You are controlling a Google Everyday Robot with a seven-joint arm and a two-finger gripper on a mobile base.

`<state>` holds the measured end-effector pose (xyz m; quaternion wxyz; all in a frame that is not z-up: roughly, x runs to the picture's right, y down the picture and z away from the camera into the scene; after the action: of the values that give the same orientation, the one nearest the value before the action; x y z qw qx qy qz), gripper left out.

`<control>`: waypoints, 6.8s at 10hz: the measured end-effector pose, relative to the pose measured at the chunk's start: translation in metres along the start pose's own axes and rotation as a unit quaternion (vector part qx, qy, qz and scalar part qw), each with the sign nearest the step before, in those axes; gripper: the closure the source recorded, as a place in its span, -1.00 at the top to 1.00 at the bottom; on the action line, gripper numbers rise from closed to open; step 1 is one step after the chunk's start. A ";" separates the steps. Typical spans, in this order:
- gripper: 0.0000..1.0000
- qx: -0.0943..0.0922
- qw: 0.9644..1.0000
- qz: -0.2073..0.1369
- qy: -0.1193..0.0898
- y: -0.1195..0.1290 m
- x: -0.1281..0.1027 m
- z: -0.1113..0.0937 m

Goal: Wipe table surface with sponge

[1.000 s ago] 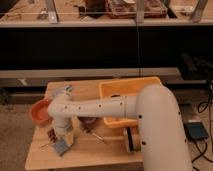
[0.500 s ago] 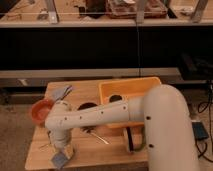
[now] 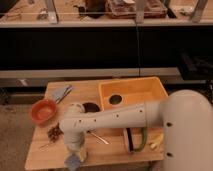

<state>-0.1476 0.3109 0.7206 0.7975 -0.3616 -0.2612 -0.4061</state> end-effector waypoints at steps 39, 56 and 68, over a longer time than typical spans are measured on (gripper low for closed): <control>-1.00 0.004 1.000 0.018 0.024 -0.095 0.054 -0.015; -1.00 -0.010 1.000 0.008 0.021 -0.004 0.022 -0.005; -1.00 0.013 0.999 -0.028 -0.009 -0.132 0.021 -0.011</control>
<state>-0.2450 0.2388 0.7772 0.7878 -0.3479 -0.2837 -0.4217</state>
